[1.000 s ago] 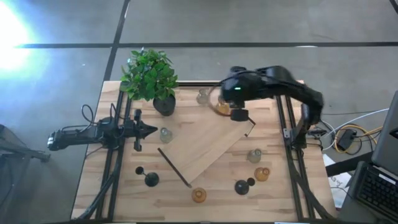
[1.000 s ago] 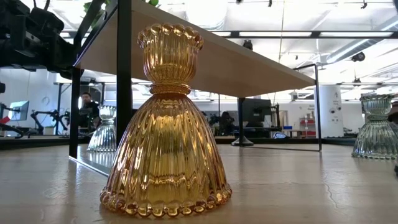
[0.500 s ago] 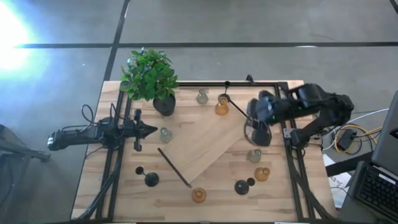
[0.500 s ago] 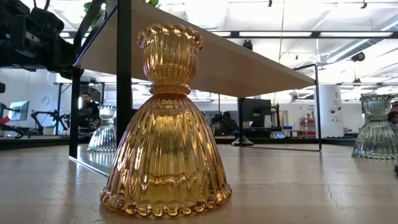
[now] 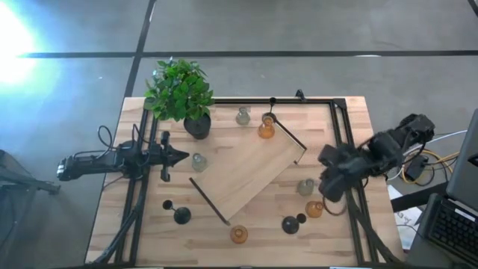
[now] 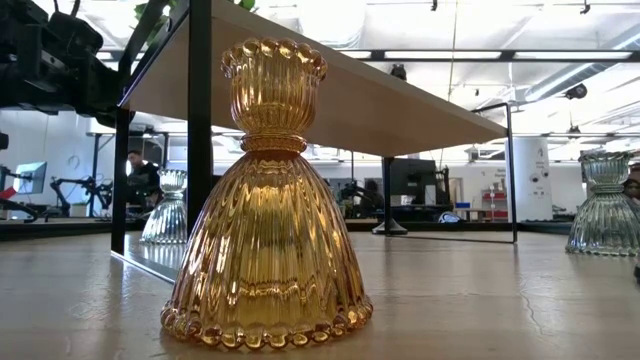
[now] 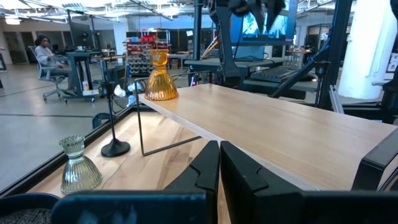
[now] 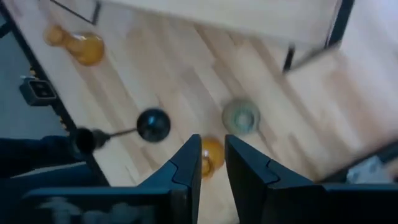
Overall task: Pick & Place candle stick holders
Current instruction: Put the right yellow glass candle holder on the shelf
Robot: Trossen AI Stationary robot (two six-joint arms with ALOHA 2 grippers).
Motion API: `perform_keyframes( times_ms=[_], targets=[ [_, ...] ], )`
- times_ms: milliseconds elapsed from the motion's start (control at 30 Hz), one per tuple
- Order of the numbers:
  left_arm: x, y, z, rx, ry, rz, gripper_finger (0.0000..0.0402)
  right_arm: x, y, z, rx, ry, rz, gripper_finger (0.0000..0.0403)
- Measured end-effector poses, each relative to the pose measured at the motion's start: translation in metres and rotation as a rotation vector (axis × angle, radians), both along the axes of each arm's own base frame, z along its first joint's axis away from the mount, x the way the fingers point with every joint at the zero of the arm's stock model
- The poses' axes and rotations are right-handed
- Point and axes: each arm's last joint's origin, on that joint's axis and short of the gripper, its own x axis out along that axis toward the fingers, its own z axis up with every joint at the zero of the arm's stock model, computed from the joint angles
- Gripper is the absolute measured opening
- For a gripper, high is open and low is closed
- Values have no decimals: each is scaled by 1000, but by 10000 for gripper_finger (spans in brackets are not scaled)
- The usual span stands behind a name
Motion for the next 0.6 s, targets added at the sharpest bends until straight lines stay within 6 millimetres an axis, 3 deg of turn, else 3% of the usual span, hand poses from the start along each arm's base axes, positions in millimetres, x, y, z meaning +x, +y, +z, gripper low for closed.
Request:
perform_keyframes(
  times_ms=[267,600],
  targets=[
    [0,0,0,0,0,0,19,-21,31,-53,-1,130,-170,96],
    [0,0,0,0,0,0,19,-18,42,-96,17,133,-236,157]
  ],
)
